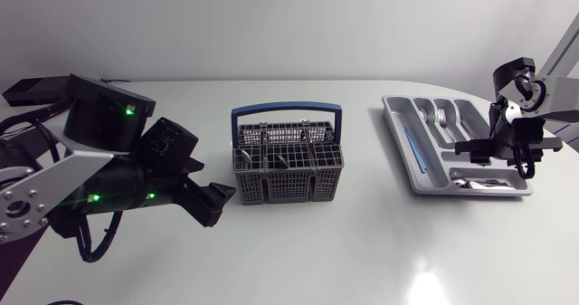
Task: Unload the cutlery basket into the drawer organizer.
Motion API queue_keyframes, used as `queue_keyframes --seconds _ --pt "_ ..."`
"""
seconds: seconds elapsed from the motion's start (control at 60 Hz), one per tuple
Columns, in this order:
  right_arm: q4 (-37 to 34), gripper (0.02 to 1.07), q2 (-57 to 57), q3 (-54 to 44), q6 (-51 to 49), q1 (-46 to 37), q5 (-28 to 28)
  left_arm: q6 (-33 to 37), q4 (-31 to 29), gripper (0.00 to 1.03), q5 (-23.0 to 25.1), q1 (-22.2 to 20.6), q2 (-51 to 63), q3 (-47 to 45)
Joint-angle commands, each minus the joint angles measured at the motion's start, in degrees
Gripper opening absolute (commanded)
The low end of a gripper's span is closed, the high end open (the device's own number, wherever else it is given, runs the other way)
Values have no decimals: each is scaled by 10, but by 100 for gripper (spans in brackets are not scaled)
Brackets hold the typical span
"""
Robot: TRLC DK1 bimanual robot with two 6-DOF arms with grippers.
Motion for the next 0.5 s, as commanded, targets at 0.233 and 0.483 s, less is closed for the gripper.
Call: queue_keyframes --seconds 0.233,0.483 --pt "-17 94 -65 -40 -8 35 -43 18 -4 99 -39 -12 4 25" --pt "-49 102 -123 -51 -11 71 -105 46 -2 99 -64 -20 19 50"
